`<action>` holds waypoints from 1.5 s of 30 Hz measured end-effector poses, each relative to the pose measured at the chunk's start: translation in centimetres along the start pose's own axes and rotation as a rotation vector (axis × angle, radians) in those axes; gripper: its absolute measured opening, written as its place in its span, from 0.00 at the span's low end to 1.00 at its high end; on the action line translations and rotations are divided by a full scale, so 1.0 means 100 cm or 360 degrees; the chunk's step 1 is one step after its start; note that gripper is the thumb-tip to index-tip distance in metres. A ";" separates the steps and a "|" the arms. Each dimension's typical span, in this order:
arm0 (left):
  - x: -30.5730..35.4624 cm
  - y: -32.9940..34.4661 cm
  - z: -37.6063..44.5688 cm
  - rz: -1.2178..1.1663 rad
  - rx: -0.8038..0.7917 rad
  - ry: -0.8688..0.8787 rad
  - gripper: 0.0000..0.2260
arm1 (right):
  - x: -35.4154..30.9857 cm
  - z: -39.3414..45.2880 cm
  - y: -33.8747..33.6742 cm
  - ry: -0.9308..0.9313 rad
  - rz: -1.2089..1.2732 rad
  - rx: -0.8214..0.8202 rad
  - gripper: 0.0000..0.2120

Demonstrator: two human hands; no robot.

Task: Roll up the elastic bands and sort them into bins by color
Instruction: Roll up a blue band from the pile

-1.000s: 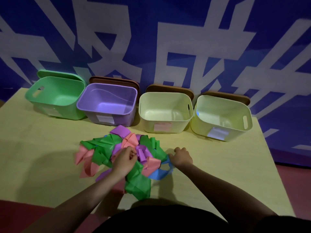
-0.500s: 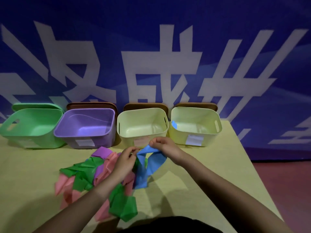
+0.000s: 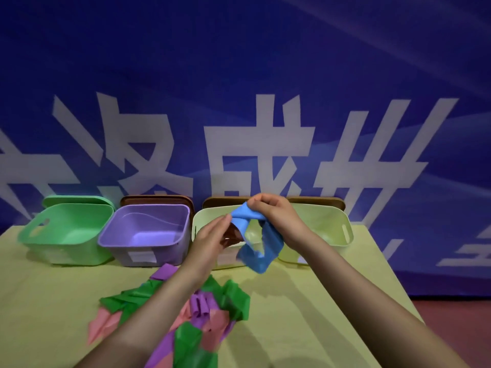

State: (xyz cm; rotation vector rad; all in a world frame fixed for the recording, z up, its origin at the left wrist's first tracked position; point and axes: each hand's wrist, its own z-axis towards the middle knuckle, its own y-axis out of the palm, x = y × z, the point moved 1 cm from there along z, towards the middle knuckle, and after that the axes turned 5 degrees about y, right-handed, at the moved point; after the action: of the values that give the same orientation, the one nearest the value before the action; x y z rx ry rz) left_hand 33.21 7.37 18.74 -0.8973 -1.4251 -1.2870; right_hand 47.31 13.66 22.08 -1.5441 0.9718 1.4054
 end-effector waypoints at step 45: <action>0.001 -0.004 -0.023 0.0345 0.0019 -0.0338 0.20 | -0.009 -0.025 0.022 -0.0038 0.0842 0.0183 0.15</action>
State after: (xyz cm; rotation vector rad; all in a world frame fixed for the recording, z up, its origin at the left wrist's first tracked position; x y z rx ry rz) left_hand 33.24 5.06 18.68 -1.1741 -1.4503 -1.0442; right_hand 46.15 10.54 22.96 -1.2288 1.4922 1.6804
